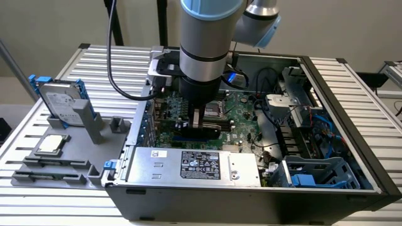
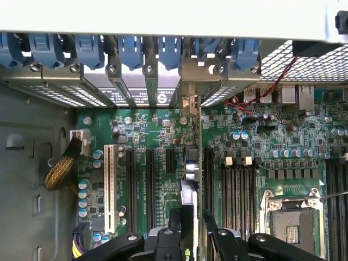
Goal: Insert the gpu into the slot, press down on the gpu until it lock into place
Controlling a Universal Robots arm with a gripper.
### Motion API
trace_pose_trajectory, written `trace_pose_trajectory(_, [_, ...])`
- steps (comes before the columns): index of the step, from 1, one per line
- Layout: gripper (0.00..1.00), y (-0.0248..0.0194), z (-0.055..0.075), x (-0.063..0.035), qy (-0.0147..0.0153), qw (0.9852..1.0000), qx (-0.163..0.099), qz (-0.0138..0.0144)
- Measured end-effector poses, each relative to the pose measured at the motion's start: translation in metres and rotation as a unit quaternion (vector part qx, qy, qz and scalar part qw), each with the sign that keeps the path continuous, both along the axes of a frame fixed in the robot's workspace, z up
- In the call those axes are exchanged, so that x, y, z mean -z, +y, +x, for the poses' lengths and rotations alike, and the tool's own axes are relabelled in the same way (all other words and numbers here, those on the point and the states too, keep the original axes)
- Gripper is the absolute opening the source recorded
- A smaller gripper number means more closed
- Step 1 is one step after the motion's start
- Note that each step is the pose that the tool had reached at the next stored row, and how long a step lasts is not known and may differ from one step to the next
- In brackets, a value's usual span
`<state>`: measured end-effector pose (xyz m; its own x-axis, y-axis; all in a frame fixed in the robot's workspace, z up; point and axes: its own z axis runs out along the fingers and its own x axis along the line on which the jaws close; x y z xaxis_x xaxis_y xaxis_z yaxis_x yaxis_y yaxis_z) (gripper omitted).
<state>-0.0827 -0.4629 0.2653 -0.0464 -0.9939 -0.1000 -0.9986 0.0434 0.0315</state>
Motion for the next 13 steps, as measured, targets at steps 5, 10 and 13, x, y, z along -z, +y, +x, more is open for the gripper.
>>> trace_pose_trajectory(5, [0.26,0.0000,-0.0009,0.0002,0.0000,1.0000,-0.001,0.0001])
trace_pose_trajectory(10, [0.26,0.0000,-0.0009,0.0002,0.0001,1.0000,-0.001,0.0001])
trace_pose_trajectory(13, [0.26,0.0000,-0.0010,0.0002,0.0001,1.0000,-0.001,0.0000])
